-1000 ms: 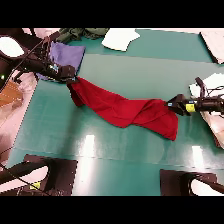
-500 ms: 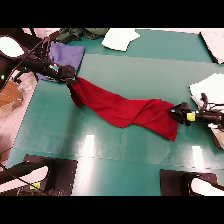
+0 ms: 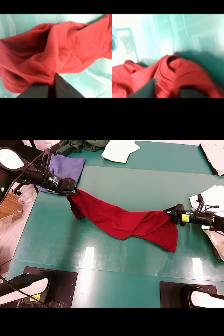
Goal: Fold the shirts.
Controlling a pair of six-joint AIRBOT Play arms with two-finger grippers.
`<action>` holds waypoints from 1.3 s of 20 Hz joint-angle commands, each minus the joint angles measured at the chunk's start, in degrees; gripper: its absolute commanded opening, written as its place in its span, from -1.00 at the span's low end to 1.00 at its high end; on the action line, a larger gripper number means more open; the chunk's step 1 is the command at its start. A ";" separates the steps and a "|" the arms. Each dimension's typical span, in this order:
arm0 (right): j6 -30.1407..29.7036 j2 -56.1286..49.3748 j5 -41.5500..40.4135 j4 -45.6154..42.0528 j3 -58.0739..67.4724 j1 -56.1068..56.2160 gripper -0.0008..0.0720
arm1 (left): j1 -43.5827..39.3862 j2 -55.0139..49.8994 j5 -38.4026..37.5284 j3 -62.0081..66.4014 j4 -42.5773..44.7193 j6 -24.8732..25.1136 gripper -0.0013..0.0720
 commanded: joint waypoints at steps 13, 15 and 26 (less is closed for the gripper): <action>-0.98 29.29 -0.48 0.26 9.97 -5.95 -0.93 | 10.84 0.04 9.14 25.42 -4.96 -2.05 -0.88; -0.20 33.90 -0.61 -0.79 15.67 -7.13 -0.93 | 10.84 0.04 9.46 30.62 -4.42 -5.14 -0.88; 19.04 52.00 10.36 -32.26 41.70 -7.10 -0.93 | 8.76 7.48 -10.99 43.32 5.62 -8.61 -0.88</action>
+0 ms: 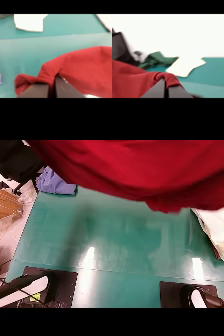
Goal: Fold the shirts.
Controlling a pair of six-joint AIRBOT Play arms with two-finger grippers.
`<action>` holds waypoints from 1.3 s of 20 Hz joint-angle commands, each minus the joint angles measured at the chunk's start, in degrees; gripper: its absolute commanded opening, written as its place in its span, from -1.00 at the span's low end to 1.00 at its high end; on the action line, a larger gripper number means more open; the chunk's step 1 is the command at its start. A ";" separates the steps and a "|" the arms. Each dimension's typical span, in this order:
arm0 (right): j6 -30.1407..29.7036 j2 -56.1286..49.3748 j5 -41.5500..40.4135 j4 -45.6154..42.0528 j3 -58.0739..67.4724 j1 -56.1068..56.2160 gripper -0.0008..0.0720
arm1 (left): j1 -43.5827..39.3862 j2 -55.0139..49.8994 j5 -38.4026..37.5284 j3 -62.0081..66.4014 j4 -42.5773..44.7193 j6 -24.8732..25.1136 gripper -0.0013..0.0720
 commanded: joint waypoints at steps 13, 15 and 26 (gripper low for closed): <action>14.71 -5.88 -1.44 -11.65 -31.28 5.88 -0.93 | -2.82 14.34 13.25 -46.53 -0.15 -0.98 -0.89; 13.66 -14.71 -12.31 -11.80 -35.87 8.83 -0.93 | -5.33 11.06 25.62 -57.24 -0.26 1.16 -0.89; 18.38 -61.07 -16.74 -11.34 -4.57 12.46 -0.92 | -11.28 -13.00 72.39 -57.90 -0.57 4.15 -0.88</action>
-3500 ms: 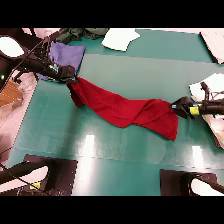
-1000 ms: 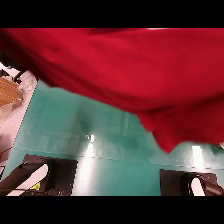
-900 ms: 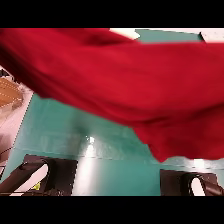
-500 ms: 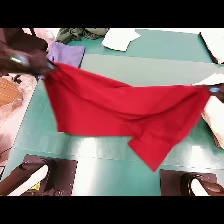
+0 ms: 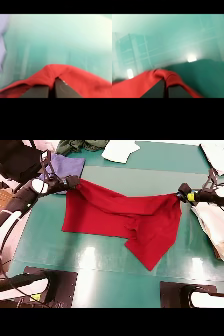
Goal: Fold the shirts.
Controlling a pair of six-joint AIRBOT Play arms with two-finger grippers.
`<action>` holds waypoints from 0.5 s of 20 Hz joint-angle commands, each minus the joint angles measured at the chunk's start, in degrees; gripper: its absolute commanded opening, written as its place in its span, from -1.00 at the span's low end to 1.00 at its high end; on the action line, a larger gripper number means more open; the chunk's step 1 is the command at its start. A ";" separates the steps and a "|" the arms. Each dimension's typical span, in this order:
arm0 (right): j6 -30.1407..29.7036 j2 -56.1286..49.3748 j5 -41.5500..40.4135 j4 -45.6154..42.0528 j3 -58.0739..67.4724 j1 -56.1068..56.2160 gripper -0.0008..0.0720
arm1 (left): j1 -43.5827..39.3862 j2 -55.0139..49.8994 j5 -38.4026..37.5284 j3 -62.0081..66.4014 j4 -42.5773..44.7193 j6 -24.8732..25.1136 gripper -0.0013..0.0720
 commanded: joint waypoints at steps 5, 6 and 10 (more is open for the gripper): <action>-5.57 -4.35 9.46 0.13 14.69 -6.43 -0.03 | 1.86 -5.33 7.37 3.28 4.42 2.27 0.39; -7.30 -1.53 11.37 -0.28 13.99 -8.20 0.06 | 3.54 -4.76 4.00 4.07 4.68 2.27 0.39; -13.49 10.40 20.57 -0.22 1.22 -15.91 0.41 | 13.77 -0.79 -11.34 4.17 5.29 2.25 0.38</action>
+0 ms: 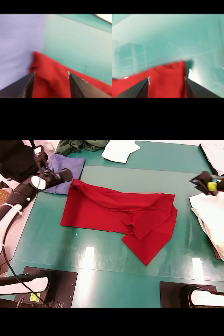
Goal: Fold the shirts.
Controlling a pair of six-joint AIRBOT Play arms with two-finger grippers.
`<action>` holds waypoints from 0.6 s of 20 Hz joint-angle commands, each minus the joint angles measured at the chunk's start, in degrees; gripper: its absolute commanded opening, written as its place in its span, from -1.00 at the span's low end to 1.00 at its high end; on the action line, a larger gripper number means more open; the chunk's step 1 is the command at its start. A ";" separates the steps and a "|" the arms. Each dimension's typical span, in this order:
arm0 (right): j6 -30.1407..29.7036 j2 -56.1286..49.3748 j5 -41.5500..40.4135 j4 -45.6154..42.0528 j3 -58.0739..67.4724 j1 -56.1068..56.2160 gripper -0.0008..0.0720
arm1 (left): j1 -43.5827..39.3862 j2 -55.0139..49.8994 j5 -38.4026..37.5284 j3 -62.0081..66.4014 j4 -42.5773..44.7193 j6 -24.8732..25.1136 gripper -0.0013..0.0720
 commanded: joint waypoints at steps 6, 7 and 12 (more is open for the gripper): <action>-24.44 18.27 11.87 23.41 -37.18 -17.18 0.40 | 20.70 2.01 -49.42 -7.98 -5.99 10.99 0.38; -26.40 18.40 14.58 24.48 -39.15 -18.95 0.40 | 22.71 2.01 -52.13 -8.79 -7.23 12.46 0.39; -28.20 18.58 20.68 24.48 -41.75 -21.33 0.40 | 24.33 0.68 -54.38 -11.08 -4.04 13.05 0.92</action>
